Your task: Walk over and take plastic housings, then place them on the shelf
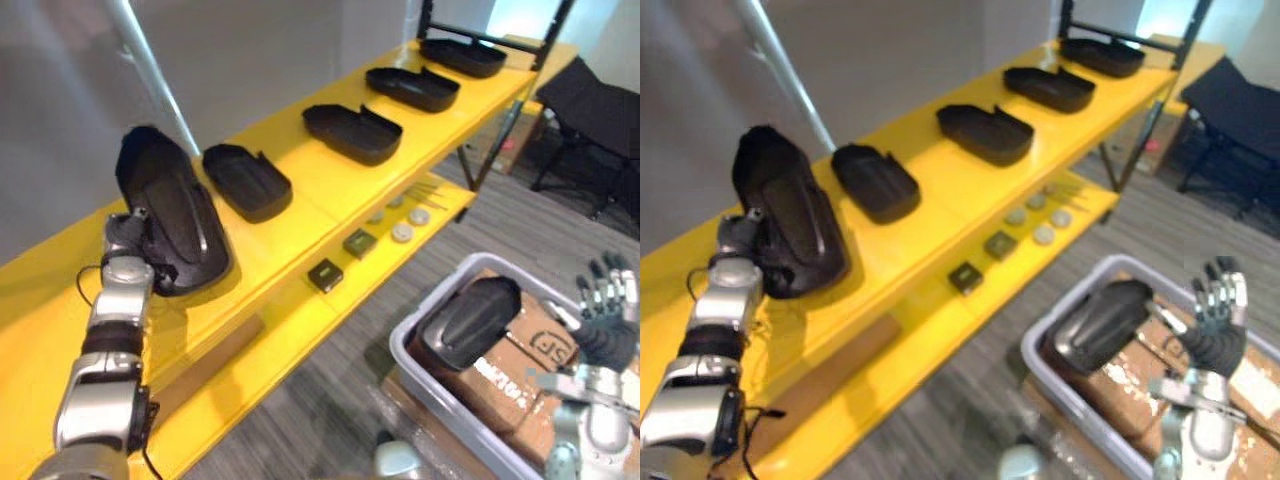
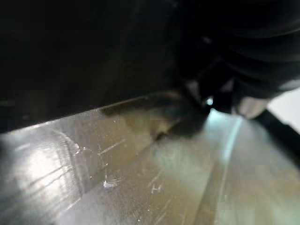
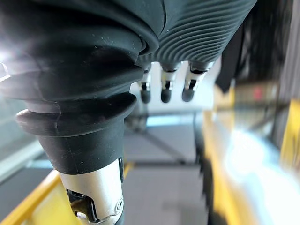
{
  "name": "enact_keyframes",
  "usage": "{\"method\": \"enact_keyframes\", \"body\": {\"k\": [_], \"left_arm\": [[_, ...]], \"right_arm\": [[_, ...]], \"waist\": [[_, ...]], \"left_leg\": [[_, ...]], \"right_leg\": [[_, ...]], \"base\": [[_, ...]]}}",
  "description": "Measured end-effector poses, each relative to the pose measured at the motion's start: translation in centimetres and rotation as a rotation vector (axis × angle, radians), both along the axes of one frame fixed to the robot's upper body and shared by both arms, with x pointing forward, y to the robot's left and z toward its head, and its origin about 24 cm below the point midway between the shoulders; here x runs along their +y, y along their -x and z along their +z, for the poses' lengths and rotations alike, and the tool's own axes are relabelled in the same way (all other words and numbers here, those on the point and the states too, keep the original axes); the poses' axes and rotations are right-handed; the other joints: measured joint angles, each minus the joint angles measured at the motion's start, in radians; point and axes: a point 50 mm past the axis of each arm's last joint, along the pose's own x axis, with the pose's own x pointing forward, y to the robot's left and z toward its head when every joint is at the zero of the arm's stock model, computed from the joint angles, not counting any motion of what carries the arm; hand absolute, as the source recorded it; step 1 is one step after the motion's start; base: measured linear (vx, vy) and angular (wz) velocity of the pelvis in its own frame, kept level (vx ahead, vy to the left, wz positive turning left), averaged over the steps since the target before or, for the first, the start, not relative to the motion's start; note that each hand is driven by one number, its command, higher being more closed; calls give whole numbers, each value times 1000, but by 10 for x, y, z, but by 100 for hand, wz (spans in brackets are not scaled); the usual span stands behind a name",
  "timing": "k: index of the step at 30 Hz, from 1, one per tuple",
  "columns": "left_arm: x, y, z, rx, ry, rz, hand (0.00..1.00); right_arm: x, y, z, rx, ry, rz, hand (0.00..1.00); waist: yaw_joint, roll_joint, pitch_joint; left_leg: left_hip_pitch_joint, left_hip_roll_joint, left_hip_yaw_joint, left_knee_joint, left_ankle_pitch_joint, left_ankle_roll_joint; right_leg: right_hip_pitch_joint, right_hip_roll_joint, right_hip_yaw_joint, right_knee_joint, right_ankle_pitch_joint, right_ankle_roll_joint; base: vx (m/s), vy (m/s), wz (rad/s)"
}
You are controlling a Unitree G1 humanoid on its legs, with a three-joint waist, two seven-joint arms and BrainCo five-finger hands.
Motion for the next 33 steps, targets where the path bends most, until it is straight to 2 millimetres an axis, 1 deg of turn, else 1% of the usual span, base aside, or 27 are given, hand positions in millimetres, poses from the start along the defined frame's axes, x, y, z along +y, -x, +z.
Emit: {"method": "enact_keyframes", "body": {"k": [3, 5, 8, 10, 15, 18, 20, 26, 30, 33], "left_arm": [[4, 0, -2, 70, 33, 51, 100], [5, 0, -3, 106, 50, 72, 100], [15, 7, -4, 161, 55, 125, 100], [26, 11, 3, 180, 42, 170, 100], [36, 16, 14, 204, 30, 220, 100], [38, 17, 18, 203, 29, 230, 100], [38, 16, 21, 196, 29, 230, 100], [41, 18, 17, 217, 23, 241, 100], [41, 19, 16, 221, 18, 240, 100], [42, 21, 14, 231, 15, 238, 100]], "right_arm": [[-1, 6, -6, 37, 4, 6, 0], [0, 6, -6, 40, 6, 15, 0], [2, 5, -7, 44, 4, 27, 0], [2, 7, -10, 59, -2, 25, 0], [2, 9, -12, 73, -11, 9, 0], [2, 9, -12, 70, -11, 11, 0], [3, 8, -11, 69, -10, 14, 0], [8, 6, -14, 84, -21, 38, 0], [8, 6, -14, 85, -21, 40, 0], [7, 6, -14, 93, -16, 42, 0]], "waist": [[-13, 17, 9], [-21, 22, 16], [-30, 22, 16], [-31, 19, 18], [-30, 16, 20], [-29, 10, 28], [-28, 7, 47], [-27, 5, 64], [-24, 4, 99], [-25, 4, 105]], "left_leg": [[-1, 2, 13, 0, 0, 0], [-3, 3, 14, 0, 0, 0], [-12, 5, 18, 0, 0, 0], [-32, 5, 16, 0, 2, -2], [-39, 3, 8, 0, 2, -2], [-39, 3, 4, 0, 2, -3], [-40, 2, -2, 0, 2, -2], [-55, 7, -8, 14, 1, -2], [-58, 10, -10, 21, -1, 1], [-65, 11, -15, 22, -1, 1]], "right_leg": [[-11, 4, 9, 7, 0, 0], [-15, 5, 10, 10, 0, 0], [-28, 10, 20, 14, 0, 1], [-49, 10, 22, 16, 4, 4], [-50, 5, 12, 15, 6, 4], [-46, 4, 7, 13, 6, 3], [-44, 2, 4, 13, 6, 3], [-45, 2, -2, 13, 5, 3], [-45, 2, -6, 16, 5, 3], [-45, 2, -13, 16, 4, 2]], "base": [[-33, -24, -10], [-45, -31, -2], [-46, -27, -7], [-31, -23, 1], [13, -9, 6], [15, -8, 5], [-8, -8, 6], [-6, -16, 3], [-6, -5, 1], [-5, -19, 7]]}}
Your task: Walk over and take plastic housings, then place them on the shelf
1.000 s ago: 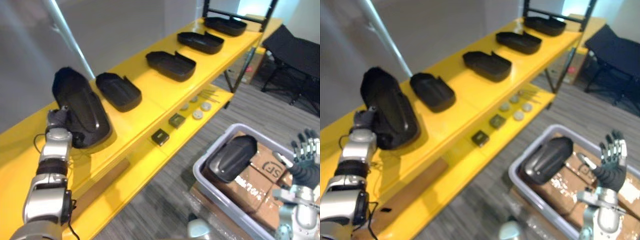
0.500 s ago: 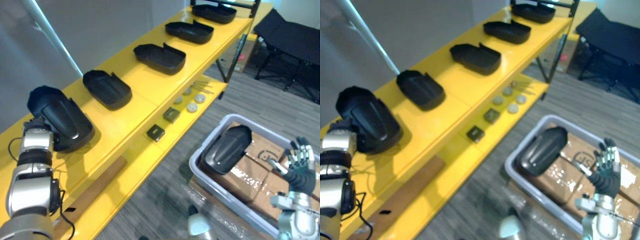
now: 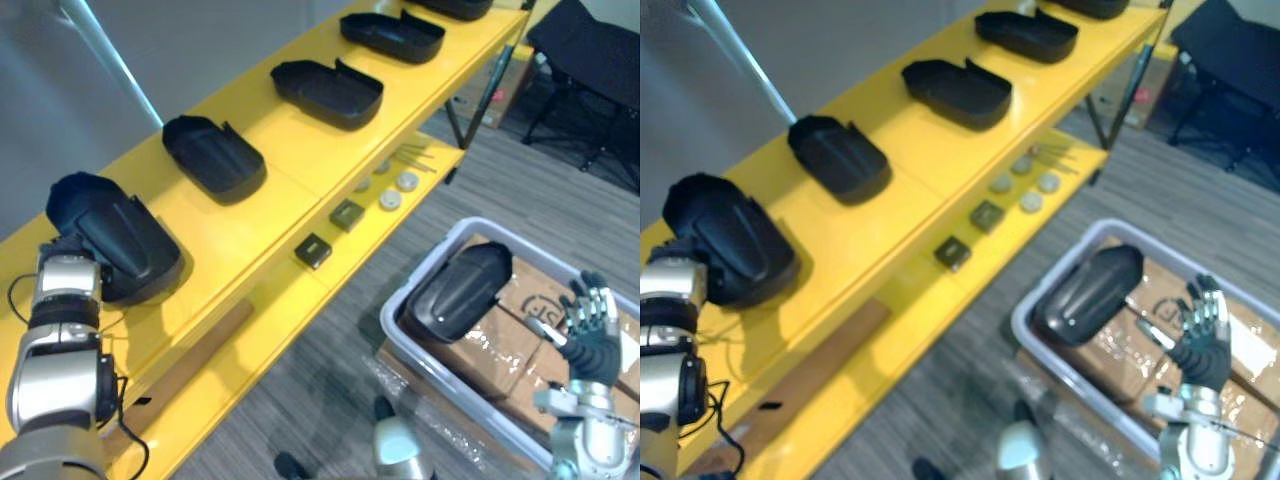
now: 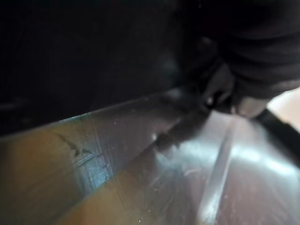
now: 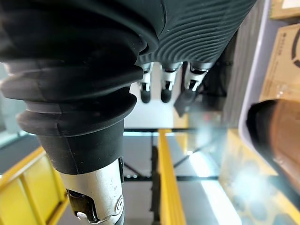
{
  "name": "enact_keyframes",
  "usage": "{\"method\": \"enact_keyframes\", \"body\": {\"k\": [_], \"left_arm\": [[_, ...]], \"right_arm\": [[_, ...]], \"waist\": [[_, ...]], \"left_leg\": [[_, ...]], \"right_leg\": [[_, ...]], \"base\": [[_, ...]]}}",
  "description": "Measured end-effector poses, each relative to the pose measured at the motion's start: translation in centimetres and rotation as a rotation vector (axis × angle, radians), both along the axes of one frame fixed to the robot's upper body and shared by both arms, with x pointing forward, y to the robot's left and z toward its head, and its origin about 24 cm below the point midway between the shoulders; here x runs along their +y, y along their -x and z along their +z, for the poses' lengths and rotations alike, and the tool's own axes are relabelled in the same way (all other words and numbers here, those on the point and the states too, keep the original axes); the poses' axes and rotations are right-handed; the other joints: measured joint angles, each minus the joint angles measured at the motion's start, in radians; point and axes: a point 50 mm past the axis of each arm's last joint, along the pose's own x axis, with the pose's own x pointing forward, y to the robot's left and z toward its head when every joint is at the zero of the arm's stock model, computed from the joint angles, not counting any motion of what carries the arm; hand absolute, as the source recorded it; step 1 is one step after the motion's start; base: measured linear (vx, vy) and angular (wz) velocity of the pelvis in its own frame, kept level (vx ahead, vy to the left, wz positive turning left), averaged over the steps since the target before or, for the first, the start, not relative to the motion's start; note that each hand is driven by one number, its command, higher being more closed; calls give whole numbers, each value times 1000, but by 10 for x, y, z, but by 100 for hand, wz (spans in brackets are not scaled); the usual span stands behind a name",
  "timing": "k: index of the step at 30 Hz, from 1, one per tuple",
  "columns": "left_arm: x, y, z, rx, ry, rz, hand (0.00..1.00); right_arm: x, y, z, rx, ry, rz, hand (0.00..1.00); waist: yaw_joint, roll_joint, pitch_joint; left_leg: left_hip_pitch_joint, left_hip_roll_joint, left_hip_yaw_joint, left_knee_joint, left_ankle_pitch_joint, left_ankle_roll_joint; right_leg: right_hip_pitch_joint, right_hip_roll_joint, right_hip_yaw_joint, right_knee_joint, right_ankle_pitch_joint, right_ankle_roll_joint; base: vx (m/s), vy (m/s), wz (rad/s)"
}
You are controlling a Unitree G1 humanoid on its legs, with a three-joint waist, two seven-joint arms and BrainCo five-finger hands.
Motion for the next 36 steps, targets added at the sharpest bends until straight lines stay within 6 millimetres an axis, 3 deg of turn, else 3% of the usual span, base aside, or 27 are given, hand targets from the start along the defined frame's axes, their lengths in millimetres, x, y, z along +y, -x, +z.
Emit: {"method": "enact_keyframes", "body": {"k": [14, 15, 31, 36], "left_arm": [[4, 5, -4, 45, -35, -17, 100], [5, 5, -3, 44, -39, -16, 0], [19, 7, 21, -54, -174, -10, 0], [22, 6, 37, -198, -164, 65, 0]], "right_arm": [[6, -3, -3, 12, -20, 34, 0], [6, -3, -3, 12, -20, 29, 0], [1, -8, 7, -4, 33, 47, 0], [1, -7, 9, -33, 33, 47, 0]], "waist": [[4, -10, 31], [3, -10, 32], [-10, 2, 76], [-13, 3, 77]], "left_leg": [[-38, 18, -36, 52, -8, 3], [-47, 19, -38, 58, -8, 3], [-77, 17, -25, 67, -7, 4], [-75, 16, -25, 67, -7, 4]], "right_leg": [[-12, 0, -29, 27, -11, -11], [-23, 0, -29, 35, -13, -12], [-87, -2, -8, 87, -24, -13], [-86, -3, -9, 91, -27, -13]], "base": [[1, -15, 6], [-39, -26, 1], [-5, 0, -3], [0, 0, 0]]}}
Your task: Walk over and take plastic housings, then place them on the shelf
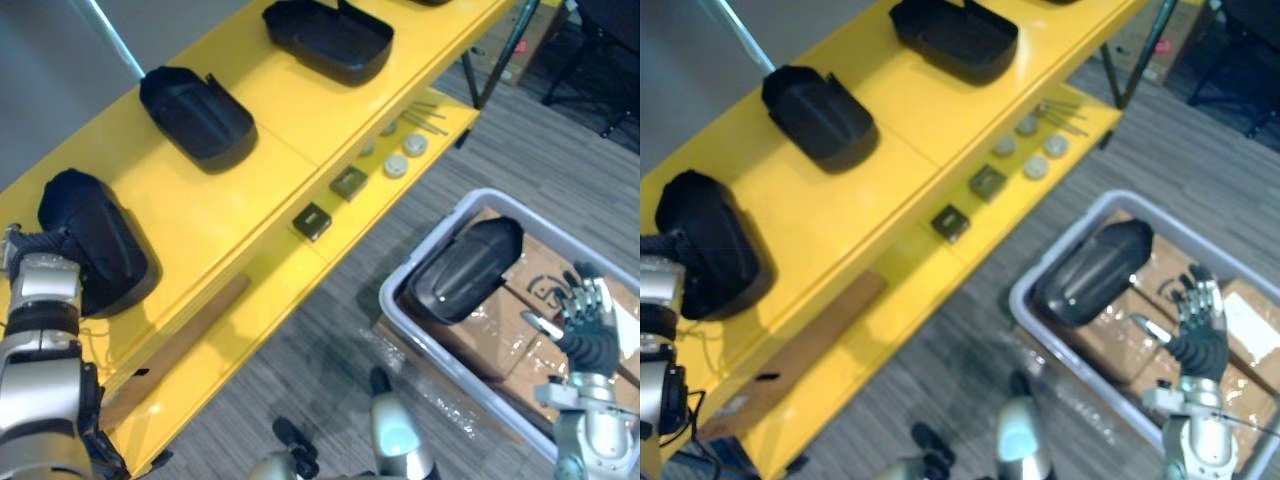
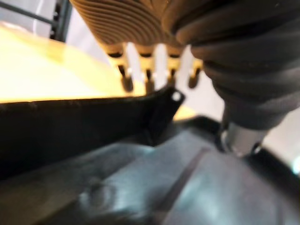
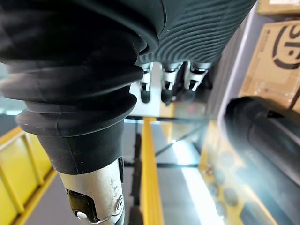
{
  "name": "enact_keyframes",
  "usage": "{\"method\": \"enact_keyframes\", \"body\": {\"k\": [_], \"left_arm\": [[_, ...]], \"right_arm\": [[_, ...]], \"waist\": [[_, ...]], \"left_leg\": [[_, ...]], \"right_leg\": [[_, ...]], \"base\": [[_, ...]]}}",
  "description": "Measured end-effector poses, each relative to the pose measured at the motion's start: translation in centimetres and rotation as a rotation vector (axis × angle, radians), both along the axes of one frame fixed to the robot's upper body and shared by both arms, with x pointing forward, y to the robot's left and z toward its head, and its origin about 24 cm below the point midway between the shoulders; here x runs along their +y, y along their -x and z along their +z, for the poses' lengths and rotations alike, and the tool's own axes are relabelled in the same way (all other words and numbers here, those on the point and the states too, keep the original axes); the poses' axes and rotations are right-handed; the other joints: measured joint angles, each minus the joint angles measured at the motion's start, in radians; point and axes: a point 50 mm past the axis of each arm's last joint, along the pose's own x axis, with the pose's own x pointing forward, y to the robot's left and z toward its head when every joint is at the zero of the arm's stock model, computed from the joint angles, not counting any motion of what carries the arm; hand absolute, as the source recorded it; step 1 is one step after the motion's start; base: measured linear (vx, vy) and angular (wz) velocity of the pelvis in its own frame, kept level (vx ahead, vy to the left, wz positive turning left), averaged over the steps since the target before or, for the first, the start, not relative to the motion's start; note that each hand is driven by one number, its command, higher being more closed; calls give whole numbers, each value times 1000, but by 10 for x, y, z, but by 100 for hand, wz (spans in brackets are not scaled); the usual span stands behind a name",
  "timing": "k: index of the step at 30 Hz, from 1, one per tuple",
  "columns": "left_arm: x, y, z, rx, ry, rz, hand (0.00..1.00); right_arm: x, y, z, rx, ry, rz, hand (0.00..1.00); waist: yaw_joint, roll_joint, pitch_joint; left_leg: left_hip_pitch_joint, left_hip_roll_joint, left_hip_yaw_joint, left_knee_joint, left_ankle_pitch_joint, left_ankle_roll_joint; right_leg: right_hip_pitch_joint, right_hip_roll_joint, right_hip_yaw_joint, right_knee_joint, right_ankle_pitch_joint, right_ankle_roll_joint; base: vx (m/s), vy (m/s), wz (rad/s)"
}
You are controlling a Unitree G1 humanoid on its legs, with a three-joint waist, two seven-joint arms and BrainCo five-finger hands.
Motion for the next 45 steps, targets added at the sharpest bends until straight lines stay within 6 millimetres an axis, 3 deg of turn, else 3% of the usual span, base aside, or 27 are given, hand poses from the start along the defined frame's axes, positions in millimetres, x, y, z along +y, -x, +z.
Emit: {"method": "enact_keyframes", "body": {"k": [9, 11, 15, 18, 21, 23, 25, 26, 28, 29, 32, 33, 35, 37, 38, 41, 45], "left_arm": [[-5, -10, 41, -397, 58, -44, 0], [-11, -14, 54, -502, 47, -89, 0], [-38, -16, 94, -789, -66, -260, 0], [-58, 13, 119, -1033, -231, -342, 0], [-51, 53, 117, -1131, -414, -236, 0], [-42, 79, 103, -1159, -476, -137, 0], [-28, 110, 71, -1071, -545, 6, 0], [-25, 116, 61, -1038, -550, 40, 0], [-13, 146, 14, -887, -505, 167, 0], [-11, 154, 1, -840, -482, 199, 0], [-15, 197, -86, -554, -291, 340, 0], [-17, 206, -101, -509, -245, 366, 0], [-32, 238, -156, -367, -52, 447, 0], [-51, 256, -193, -254, 79, 477, 0], [-73, 273, -224, -137, 185, 478, 0], [-106, 283, -259, 16, 350, 393, 0], [-130, 283, -283, 137, 497, 258, 0]], "right_arm": [[12, -6, 14, -134, 58, 93, 0], [15, -8, 19, -181, 73, 102, 0], [28, -19, 37, -313, 154, 66, 0], [41, -31, 56, -424, 153, 81, 0], [49, -42, 69, -485, 147, 114, 0], [52, -48, 76, -504, 156, 130, 0], [57, -57, 80, -512, 132, 136, 0], [59, -59, 81, -509, 129, 141, 0], [69, -66, 81, -489, 114, 185, 0], [73, -68, 80, -483, 110, 197, 0], [96, -76, 67, -409, 66, 259, 0], [99, -77, 65, -401, 56, 271, 0], [108, -80, 59, -365, 45, 314, 0], [112, -85, 55, -332, 52, 349, 0], [119, -91, 50, -288, 64, 403, 0], [136, -96, 44, -226, 57, 535, 0], [159, -98, 34, -157, 42, 691, 0]], "waist": [[0, 1, -13], [10, -2, -21], [53, -8, -105], [100, -6, -150], [157, 1, -190], [196, 7, -220], [259, 4, -253], [273, 1, -256], [322, -14, -273], [330, -17, -275], [378, -42, -292], [383, -46, -295], [384, -62, -308], [385, -75, -318], [390, -79, -320], [403, -99, -331], [403, -98, -329]], "left_leg": [[62, -6, -2, -45, 14, -6], [81, -10, -6, -65, 20, -7], [86, -12, -36, -89, 30, -9], [93, -12, -83, -90, 30, -9], [105, -11, -132, -89, 30, -8], [105, -11, -173, -89, 30, -9], [100, -14, -220, -89, 30, -9], [98, -18, -230, -90, 30, -9], [76, -31, -273, -91, 36, -9], [68, -33, -280, -92, 38, -8], [50, -40, -305, -97, 50, -4], [49, -42, -307, -98, 51, -3], [38, -50, -328, -98, 56, 3], [28, -53, -331, -99, 61, 4], [23, -54, -332, -99, 62, 4], [14, -50, -339, -99, 68, 4], [15, -46, -339, -99, 71, 2]], "right_leg": [[71, 2, -11, -37, 4, 6], [90, 2, -21, -47, 6, 7], [130, -1, -61, -88, 8, 9], [174, -4, -109, -114, 8, 10], [226, -6, -155, -141, 8, 10], [258, -7, -202, -154, 8, 10], [291, -10, -251, -175, 8, 10], [300, -13, -260, -182, 8, 10], [318, -18, -306, -209, 8, 11], [317, -19, -312, -211, 8, 11], [316, -24, -340, -213, 11, 15], [317, -25, -343, -213, 11, 15], [315, -31, -359, -212, 12, 17], [311, -34, -364, -213, 14, 19], [307, -35, -364, -213, 15, 20], [301, -36, -368, -214, 17, 18], [300, -32, -368, -220, 17, 15]], "base": [[-3, 0, 1], [45, 0, 8], [65, 7, 24], [84, -10, 42], [81, -12, 48], [33, 3, 62], [7, 2, 56], [-31, -1, 58], [-54, -8, 55], [-61, -1, 41], [-65, 13, 27], [-22, 13, 4], [-19, 20, 20], [-20, 26, 16], [-19, 16, 3], [-18, 9, 4], [-8, -3, 0]]}}
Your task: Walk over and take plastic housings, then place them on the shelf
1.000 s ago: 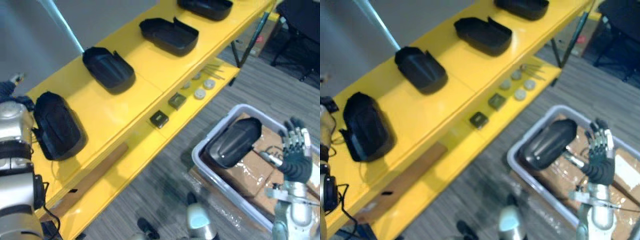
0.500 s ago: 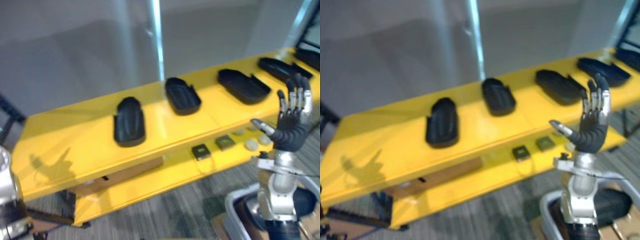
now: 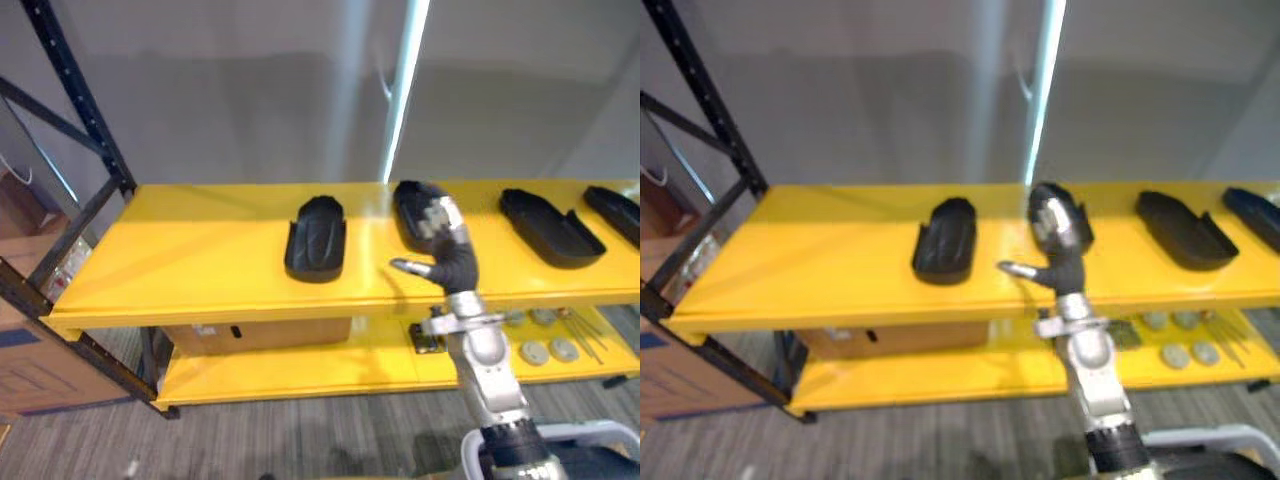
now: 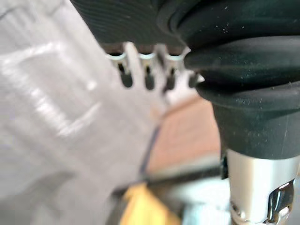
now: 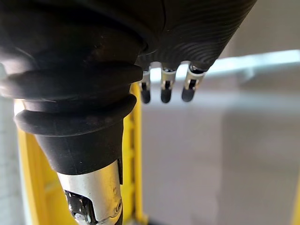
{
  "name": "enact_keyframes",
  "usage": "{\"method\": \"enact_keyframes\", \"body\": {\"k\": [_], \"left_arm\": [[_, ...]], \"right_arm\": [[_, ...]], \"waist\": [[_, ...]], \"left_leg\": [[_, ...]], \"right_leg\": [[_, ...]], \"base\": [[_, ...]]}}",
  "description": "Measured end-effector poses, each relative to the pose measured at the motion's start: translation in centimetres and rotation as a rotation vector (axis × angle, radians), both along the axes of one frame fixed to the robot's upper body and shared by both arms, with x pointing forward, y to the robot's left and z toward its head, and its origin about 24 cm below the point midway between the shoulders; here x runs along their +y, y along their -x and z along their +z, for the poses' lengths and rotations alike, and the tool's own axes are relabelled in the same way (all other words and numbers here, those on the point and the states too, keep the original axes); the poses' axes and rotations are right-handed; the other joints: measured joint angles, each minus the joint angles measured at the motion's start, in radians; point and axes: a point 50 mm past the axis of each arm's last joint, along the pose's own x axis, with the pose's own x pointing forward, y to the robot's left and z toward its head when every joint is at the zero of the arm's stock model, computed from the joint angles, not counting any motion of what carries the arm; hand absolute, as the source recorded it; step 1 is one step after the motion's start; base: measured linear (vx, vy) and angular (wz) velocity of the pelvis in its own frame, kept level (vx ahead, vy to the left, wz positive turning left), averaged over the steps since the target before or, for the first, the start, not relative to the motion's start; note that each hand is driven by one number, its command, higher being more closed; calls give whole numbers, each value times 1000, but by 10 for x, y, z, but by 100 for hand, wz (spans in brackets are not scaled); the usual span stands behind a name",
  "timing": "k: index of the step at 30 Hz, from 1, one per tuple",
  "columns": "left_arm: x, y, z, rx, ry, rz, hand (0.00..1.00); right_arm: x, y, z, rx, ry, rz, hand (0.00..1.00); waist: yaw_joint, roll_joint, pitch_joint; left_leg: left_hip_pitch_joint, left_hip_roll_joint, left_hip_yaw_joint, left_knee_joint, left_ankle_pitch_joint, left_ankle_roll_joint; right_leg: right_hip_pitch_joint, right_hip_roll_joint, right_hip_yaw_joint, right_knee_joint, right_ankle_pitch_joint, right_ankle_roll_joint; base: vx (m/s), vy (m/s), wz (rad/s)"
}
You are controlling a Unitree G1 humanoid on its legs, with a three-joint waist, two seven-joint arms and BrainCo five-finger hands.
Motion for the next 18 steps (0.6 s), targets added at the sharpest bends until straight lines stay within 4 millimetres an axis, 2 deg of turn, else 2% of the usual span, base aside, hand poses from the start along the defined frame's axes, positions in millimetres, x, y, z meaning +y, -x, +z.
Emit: {"method": "enact_keyframes", "body": {"k": [4, 8, 9, 15, 18], "left_arm": [[-18, -2, -17, 39, 154, -74, 0], [-29, -8, -22, 44, 221, -147, 0], [-42, -14, -30, 75, 291, -190, 0], [-42, -15, -30, 75, 291, -195, 0], [-48, -19, -31, 86, 303, -244, 0]], "right_arm": [[25, 2, -29, 151, 35, 173, 0], [47, 9, -43, 209, 57, 285, 0], [77, 8, -42, 231, 61, 384, 0], [73, 8, -44, 237, 54, 364, 0], [50, 4, -46, 252, 11, 245, 0]], "waist": [[-7, -3, 18], [-5, -8, 44], [-8, -12, 91], [-19, -15, 98], [-26, -12, 127]], "left_leg": [[6, -1, -2, 0, -1, -1], [5, 0, 1, 0, -3, -1], [37, -7, 17, -1, -21, -5], [36, -6, 16, 0, -20, -4], [36, -5, 19, 0, -17, -3]], "right_leg": [[15, 0, -13, -3, 1, 2], [15, 0, -12, -3, 2, 5], [42, -5, 6, -14, -1, 8], [42, -4, 6, -12, 0, 9], [32, -5, 11, -1, 0, 9]], "base": [[5, -5, 2], [0, 0, 0], [0, 0, 0], [0, 0, 0], [0, 0, -3]]}}
